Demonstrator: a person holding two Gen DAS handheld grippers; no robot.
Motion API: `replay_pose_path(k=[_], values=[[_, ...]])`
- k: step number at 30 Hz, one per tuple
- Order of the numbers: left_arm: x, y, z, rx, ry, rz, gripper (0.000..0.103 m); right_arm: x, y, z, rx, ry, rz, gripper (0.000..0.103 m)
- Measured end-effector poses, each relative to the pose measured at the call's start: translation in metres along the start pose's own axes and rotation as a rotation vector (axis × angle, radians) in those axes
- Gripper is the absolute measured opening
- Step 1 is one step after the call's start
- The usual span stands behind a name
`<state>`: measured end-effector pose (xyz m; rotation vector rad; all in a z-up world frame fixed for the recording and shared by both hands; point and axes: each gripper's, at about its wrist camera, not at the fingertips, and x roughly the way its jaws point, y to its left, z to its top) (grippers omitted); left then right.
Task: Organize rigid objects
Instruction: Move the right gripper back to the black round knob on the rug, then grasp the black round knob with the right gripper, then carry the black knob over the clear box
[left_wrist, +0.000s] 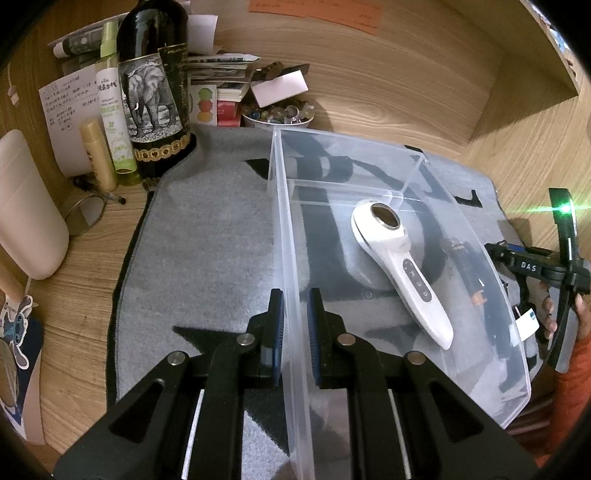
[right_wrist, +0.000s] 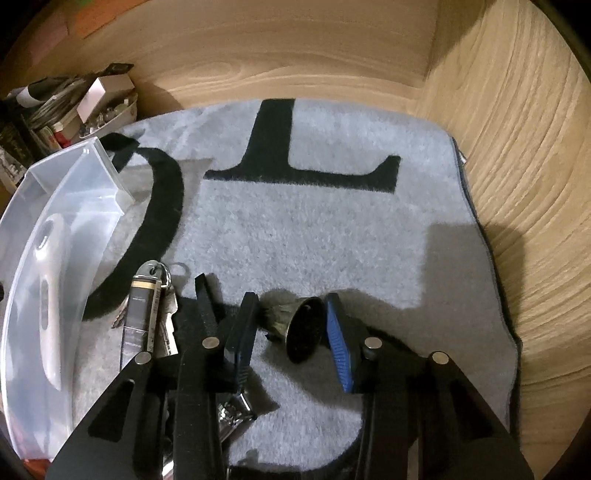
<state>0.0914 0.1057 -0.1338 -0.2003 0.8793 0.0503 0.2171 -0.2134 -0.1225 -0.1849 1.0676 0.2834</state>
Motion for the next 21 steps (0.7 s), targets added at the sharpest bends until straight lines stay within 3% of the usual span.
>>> replay_pose_path(k=[11,21], values=[[-0.002,0.000,0.002,-0.012,-0.015,-0.006,0.013,-0.054,0.026,0.015,-0.048,-0.140,0.024,0.034],[-0.006,-0.001,0.001,-0.012,-0.030,-0.012,0.013,-0.097,0.078,0.030,-0.155,-0.266,0.101,0.034]])
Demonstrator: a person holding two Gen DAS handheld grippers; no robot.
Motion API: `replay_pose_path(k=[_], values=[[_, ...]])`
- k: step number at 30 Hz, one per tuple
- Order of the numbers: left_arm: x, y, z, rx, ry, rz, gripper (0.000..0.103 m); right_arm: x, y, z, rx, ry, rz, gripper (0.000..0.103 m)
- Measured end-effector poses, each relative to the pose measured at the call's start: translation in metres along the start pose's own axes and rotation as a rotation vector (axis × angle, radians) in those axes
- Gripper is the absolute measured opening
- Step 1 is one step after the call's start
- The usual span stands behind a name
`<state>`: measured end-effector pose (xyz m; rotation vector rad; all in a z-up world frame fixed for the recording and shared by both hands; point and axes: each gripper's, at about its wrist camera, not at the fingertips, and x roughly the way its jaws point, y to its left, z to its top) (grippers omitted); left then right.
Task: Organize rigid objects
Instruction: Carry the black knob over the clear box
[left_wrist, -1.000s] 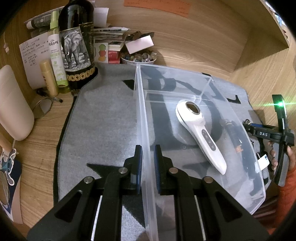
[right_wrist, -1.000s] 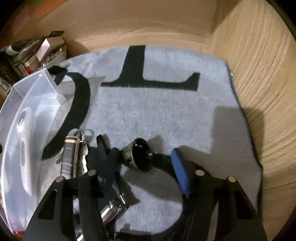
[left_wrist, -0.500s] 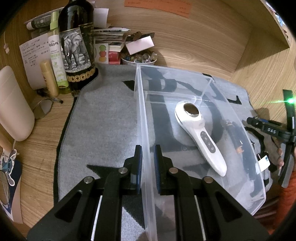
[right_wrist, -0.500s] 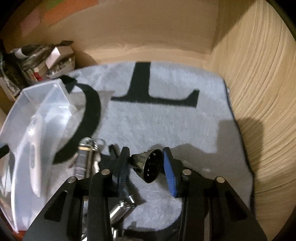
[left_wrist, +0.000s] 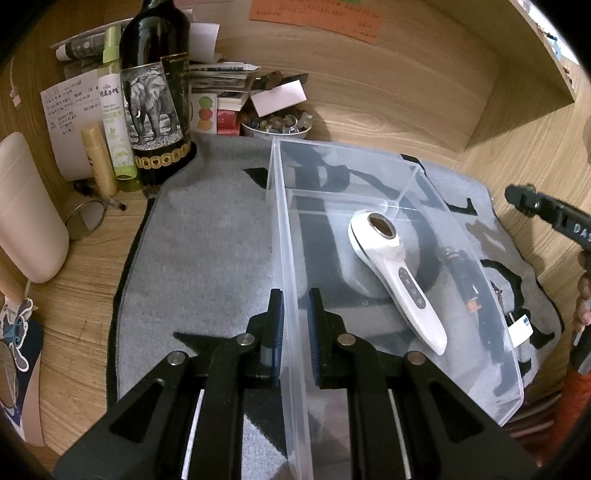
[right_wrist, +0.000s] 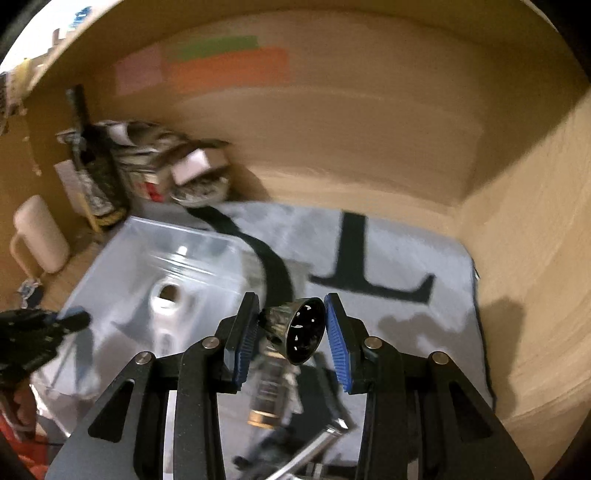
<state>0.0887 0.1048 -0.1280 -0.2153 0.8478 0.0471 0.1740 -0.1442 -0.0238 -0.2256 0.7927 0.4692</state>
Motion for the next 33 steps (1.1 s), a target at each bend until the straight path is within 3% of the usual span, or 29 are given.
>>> replay_pose_path(k=[12,33], values=[[0.000,-0.001,-0.001,0.008,-0.003,-0.006,0.013,0.015,0.071,0.006,-0.129,-0.001,0.139,0.034],[0.000,-0.001,-0.001,0.012,-0.005,-0.014,0.013,0.063,0.126,-0.015,-0.303,0.205,0.213,0.034]])
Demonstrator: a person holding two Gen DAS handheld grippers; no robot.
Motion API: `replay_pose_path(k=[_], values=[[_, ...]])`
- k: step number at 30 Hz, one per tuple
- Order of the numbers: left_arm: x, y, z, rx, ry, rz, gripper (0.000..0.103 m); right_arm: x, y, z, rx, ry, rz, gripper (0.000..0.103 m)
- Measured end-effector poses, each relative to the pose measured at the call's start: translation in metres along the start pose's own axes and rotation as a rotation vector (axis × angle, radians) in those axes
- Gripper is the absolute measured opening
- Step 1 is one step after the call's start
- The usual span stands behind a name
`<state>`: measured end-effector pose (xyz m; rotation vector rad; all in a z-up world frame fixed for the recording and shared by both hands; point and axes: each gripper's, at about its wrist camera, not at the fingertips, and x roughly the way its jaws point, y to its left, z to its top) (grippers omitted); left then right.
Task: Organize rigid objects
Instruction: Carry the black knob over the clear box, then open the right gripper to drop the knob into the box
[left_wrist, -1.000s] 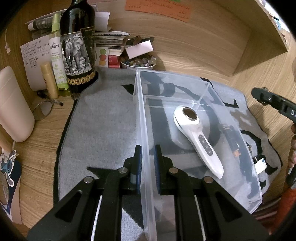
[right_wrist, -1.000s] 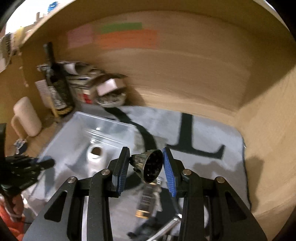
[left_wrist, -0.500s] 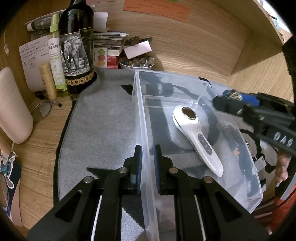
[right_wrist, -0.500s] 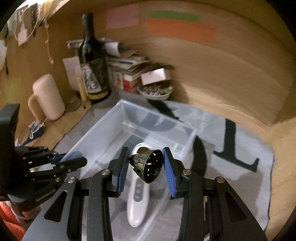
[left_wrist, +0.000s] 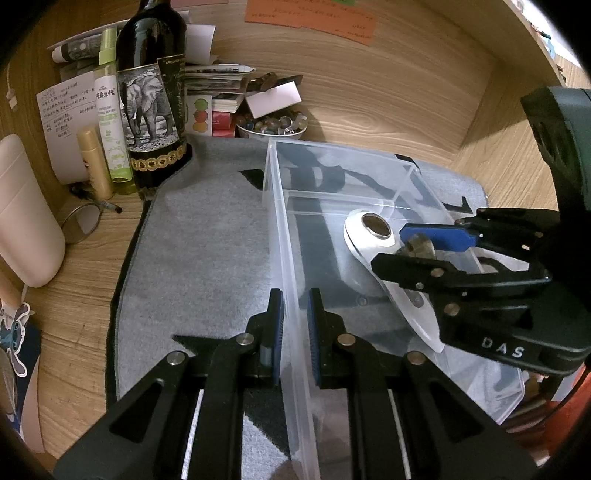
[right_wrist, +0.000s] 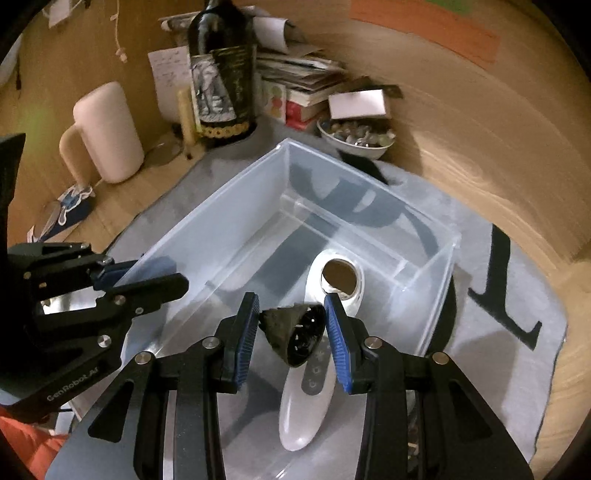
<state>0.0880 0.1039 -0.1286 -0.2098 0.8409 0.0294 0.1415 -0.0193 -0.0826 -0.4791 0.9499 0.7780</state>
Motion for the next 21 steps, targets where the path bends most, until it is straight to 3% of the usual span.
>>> replay_pose_path(k=[11,16,21], values=[[0.000,0.000,0.000,-0.002,0.000,-0.001,0.013,-0.017,-0.019,0.000,0.064,-0.042,-0.027,0.038],[0.000,0.000,0.000,0.000,0.001,-0.001,0.013,-0.048,-0.044,-0.005,0.119,-0.131,-0.123,0.054],[0.000,0.000,0.000,-0.001,0.000,-0.001,0.013,-0.075,-0.082,-0.016,0.219,-0.174,-0.206,0.055]])
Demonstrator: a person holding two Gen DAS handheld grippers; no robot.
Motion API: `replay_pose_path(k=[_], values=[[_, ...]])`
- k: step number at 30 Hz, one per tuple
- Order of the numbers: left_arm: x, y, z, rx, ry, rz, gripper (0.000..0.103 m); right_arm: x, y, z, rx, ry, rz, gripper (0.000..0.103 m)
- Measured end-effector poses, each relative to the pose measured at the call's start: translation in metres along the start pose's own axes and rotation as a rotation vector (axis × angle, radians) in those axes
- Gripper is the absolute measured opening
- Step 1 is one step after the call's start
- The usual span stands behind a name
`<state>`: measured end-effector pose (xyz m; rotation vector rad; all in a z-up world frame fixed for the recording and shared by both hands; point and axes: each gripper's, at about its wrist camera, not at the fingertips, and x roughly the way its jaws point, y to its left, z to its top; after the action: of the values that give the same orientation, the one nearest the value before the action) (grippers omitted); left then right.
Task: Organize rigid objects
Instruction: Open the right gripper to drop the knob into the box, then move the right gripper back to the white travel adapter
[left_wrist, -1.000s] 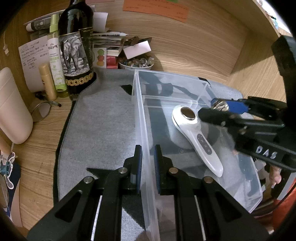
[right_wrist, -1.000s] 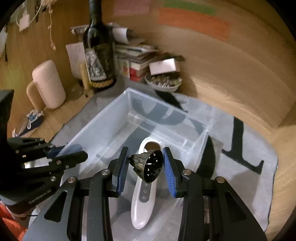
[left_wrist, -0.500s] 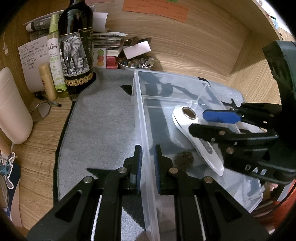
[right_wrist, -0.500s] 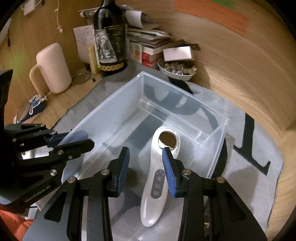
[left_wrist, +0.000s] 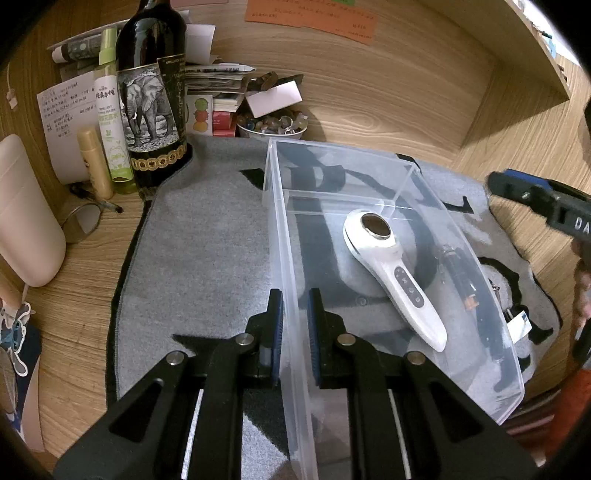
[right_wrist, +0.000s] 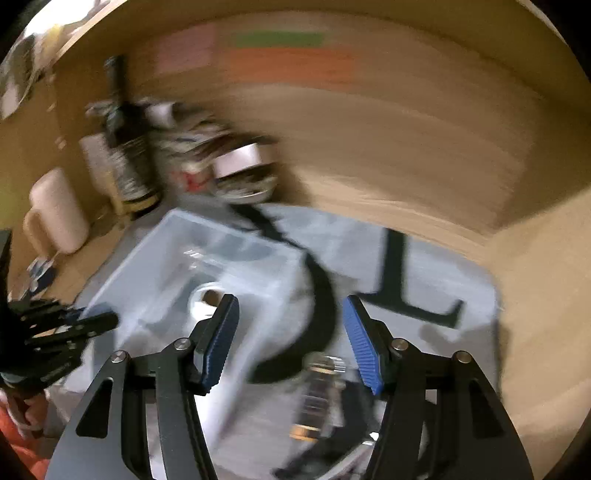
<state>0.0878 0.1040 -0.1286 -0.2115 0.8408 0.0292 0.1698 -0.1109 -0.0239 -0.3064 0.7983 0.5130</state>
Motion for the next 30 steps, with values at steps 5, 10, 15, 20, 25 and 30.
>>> replay_pose_path(k=[5,10,15,20,25,30], values=[[0.000,0.000,0.000,0.003,0.001,0.000,0.013,-0.012,-0.041,-0.012,0.096,0.005,-0.082,0.055],[-0.001,0.000,0.000,0.005,0.001,0.005,0.013,-0.002,-0.061,-0.035,0.154,0.067,-0.114,0.055],[0.000,0.000,0.000,0.005,0.003,0.010,0.013,0.013,-0.073,-0.060,0.201,0.146,-0.107,0.055],[0.000,-0.002,0.000,0.011,0.005,0.014,0.013,0.005,-0.077,-0.085,0.261,0.162,-0.101,0.055],[-0.001,-0.002,0.000,0.014,0.010,0.009,0.013,-0.013,-0.073,-0.109,0.309,0.163,-0.097,0.055],[-0.001,-0.004,-0.001,0.024,0.012,0.014,0.013,-0.014,-0.067,-0.129,0.334,0.190,-0.095,0.055]])
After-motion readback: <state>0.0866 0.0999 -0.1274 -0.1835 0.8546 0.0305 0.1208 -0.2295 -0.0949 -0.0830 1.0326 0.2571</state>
